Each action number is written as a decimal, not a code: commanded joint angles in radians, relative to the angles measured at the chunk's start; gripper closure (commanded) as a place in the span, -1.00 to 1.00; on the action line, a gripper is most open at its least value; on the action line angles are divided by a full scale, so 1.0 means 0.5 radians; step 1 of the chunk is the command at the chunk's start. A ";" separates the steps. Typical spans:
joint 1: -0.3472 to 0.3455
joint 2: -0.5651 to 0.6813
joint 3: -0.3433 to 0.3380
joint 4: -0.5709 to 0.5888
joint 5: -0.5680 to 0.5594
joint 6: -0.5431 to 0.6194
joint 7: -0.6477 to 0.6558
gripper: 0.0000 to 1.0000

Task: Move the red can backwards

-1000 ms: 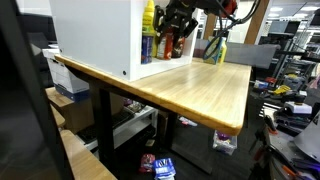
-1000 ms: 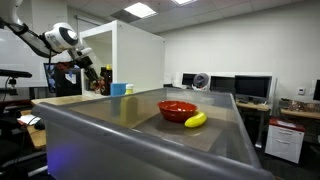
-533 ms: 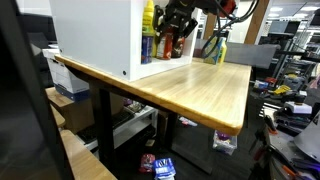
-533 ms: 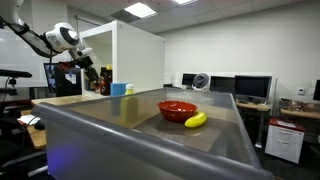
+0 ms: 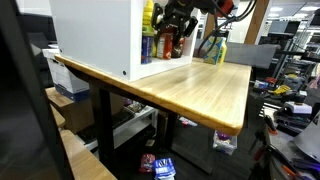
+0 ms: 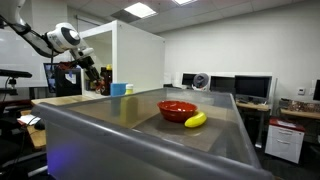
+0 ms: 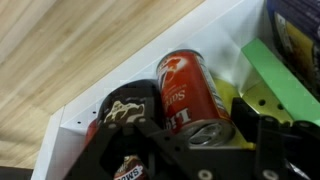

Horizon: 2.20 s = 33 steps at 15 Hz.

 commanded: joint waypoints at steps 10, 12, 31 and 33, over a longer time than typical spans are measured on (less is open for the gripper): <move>0.102 -0.031 -0.051 -0.001 0.300 -0.080 -0.071 -1.00; 0.122 -0.051 -0.052 -0.006 0.383 -0.099 -0.103 -1.00; 0.339 -0.395 -0.411 -0.175 1.129 -0.340 -1.692 -1.00; 0.357 -0.417 -0.477 -0.213 1.146 -0.362 -1.927 -1.00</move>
